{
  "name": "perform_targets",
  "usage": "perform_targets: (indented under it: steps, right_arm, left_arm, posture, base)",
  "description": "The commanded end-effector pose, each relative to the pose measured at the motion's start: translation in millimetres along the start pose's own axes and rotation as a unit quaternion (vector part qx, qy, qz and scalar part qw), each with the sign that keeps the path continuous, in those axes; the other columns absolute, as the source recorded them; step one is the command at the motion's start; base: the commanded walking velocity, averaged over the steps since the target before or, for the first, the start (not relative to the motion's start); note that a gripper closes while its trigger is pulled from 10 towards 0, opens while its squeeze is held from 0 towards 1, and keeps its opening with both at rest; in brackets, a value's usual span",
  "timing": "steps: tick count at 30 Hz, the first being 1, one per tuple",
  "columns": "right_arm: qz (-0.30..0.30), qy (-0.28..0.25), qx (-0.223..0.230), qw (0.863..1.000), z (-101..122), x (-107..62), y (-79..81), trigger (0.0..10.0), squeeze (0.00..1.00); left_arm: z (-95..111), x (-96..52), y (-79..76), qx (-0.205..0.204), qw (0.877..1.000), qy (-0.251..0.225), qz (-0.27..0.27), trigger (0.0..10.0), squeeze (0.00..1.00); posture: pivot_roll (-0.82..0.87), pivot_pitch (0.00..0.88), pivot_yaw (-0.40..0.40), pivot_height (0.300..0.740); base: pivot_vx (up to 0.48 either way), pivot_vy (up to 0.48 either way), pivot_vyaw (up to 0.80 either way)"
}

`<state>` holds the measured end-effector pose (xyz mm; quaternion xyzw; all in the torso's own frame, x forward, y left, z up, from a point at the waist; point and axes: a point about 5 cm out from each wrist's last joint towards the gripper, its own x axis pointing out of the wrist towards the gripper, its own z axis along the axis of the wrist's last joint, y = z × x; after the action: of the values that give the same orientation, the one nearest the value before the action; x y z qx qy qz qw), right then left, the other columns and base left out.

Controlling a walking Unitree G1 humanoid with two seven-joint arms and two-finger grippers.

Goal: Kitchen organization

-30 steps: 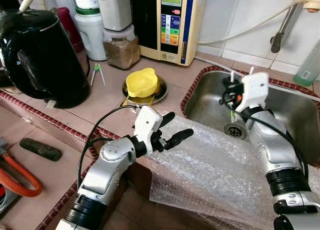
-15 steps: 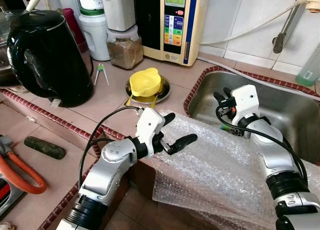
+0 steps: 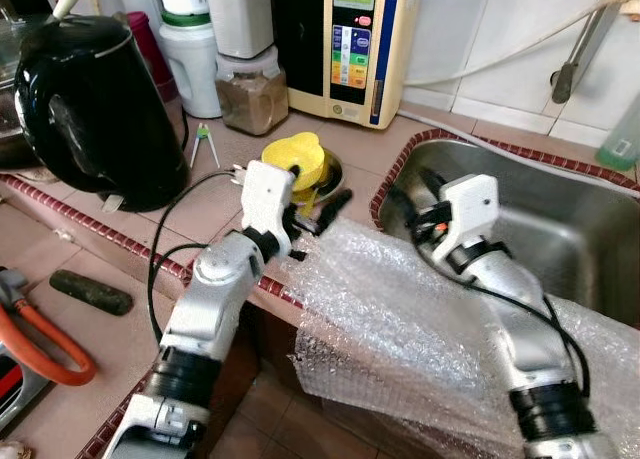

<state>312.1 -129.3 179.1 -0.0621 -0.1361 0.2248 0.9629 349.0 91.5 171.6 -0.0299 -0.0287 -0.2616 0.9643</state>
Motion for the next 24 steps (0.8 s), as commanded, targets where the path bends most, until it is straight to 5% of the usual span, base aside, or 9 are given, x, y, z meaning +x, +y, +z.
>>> perform_targets:
  steps: [1,9,19,20,21,22,23,24]
  right_arm:
    - [0.001,-0.014,0.001,1.000,10.8,-5.2,13.3,10.0,1.00]
    - [-0.022,-0.014,0.046,0.999,30.8,-32.3,39.1,10.0,1.00]
    - [-0.002,0.002,0.064,0.998,40.7,-48.0,58.8,10.0,1.00]
    - [-0.002,0.004,0.064,0.998,41.1,-48.6,59.1,10.0,0.95]
    - [-0.002,0.005,0.066,0.998,42.0,-49.5,59.9,10.0,0.85]
    - [-0.002,0.005,0.066,0.998,42.0,-49.5,59.9,10.0,0.85]
    - [-0.001,0.008,0.066,0.998,43.1,-50.3,61.2,10.0,0.36]
    - [0.002,0.010,0.066,0.998,43.9,-50.9,62.0,10.0,0.00]
  left_arm:
    - [2.7,4.8,13.1,-0.012,0.999,0.002,0.041,10.0,1.00]
    - [12.7,26.6,41.0,-0.046,0.990,0.022,0.131,10.0,1.00]
    - [1.7,35.0,50.8,-0.089,0.977,0.089,0.171,10.0,1.00]
    - [1.2,35.7,51.0,-0.088,0.977,0.095,0.172,10.0,0.56]
    - [0.3,36.4,51.2,-0.090,0.975,0.103,0.173,10.0,0.39]
    - [0.3,36.4,51.2,-0.090,0.975,0.103,0.173,10.0,0.39]
    - [0.2,37.0,51.8,-0.100,0.973,0.106,0.177,10.0,0.00]
    - [-0.1,37.5,52.1,-0.105,0.972,0.110,0.179,10.0,0.00]
  posture:
    - [0.00,0.061,0.044,0.740]
    - [-0.05,0.075,0.069,0.740]
    - [-0.10,0.081,0.095,0.740]
    - [-0.10,0.081,0.095,0.740]
    - [-0.10,0.080,0.097,0.740]
    - [-0.10,0.080,0.097,0.740]
    - [-0.11,0.078,0.100,0.740]
    - [-0.11,0.078,0.100,0.740]
  base:
    - [0.000,0.000,0.00]
    - [0.000,0.000,0.00]
    - [0.000,0.000,0.00]
    - [0.000,0.000,0.00]
    - [0.000,0.000,0.00]
    - [0.000,0.000,0.00]
    - [0.000,0.000,0.00]
    - [0.000,0.000,0.00]
